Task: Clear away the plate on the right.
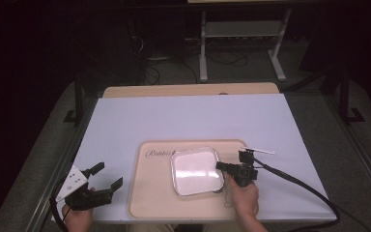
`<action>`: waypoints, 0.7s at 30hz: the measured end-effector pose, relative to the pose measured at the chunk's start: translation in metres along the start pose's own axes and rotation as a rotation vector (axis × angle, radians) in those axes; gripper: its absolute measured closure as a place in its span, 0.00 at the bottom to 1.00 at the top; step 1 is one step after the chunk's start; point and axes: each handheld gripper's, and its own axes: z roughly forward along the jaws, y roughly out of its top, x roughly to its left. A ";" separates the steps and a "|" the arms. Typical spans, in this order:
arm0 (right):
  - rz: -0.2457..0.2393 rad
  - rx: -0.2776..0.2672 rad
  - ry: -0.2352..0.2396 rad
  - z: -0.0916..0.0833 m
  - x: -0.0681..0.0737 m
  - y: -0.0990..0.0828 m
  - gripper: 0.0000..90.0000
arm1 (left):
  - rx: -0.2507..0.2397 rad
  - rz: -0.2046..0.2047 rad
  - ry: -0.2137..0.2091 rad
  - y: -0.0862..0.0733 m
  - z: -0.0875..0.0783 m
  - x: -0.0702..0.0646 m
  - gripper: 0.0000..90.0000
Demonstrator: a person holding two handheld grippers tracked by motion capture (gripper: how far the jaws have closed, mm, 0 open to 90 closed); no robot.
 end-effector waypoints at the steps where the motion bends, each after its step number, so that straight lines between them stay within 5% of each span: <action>1: 0.002 0.004 -0.001 0.000 0.000 0.000 0.92 | 0.000 0.000 0.000 0.000 0.000 0.000 0.16; 12: -0.064 0.025 -0.044 -0.008 0.001 -0.008 0.88 | 0.001 0.000 0.000 0.000 0.001 0.000 0.15; 21: -0.093 0.063 -0.017 -0.019 0.004 -0.019 0.88 | 0.004 0.001 -0.001 0.000 0.001 -0.001 0.15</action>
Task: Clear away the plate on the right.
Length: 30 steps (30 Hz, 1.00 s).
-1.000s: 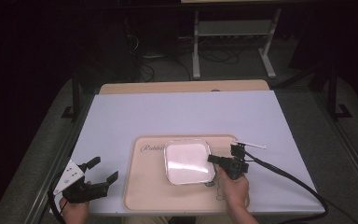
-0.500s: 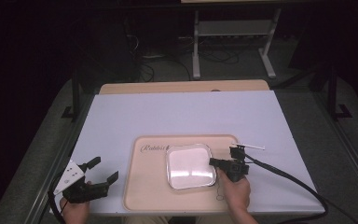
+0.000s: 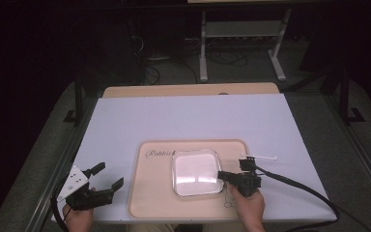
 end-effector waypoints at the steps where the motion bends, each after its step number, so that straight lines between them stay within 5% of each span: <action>1: 0.002 0.004 0.002 -0.001 0.000 -0.001 0.88 | -0.002 0.000 0.001 0.000 0.000 0.000 0.16; 30: -0.017 0.051 0.040 -0.009 0.006 -0.024 0.88 | 0.000 0.003 -0.004 0.000 0.000 -0.001 0.16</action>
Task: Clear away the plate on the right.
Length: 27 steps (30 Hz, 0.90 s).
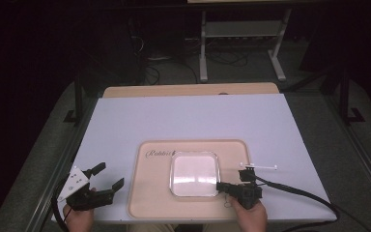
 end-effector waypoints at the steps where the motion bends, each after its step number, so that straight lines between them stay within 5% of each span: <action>1: -0.002 -0.003 0.001 0.000 0.000 0.000 0.88 | 0.000 0.000 0.000 0.000 0.000 0.000 0.15; 27: -0.130 -0.147 0.015 -0.033 -0.009 0.023 0.60 | 0.006 0.003 -0.002 0.000 0.001 0.000 0.16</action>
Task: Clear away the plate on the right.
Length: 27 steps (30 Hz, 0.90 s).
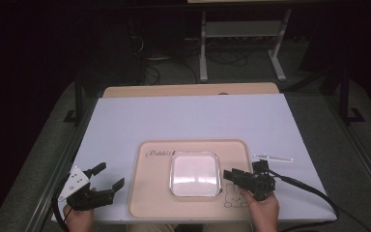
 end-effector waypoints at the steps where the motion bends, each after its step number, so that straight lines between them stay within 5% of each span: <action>1: -0.008 -0.008 -0.001 -0.001 -0.001 0.001 0.59 | 0.000 0.000 0.000 0.000 0.000 0.000 0.16; 27: -0.128 -0.163 -0.080 -0.044 -0.058 0.019 0.40 | 0.022 0.002 0.003 -0.001 0.004 0.001 0.15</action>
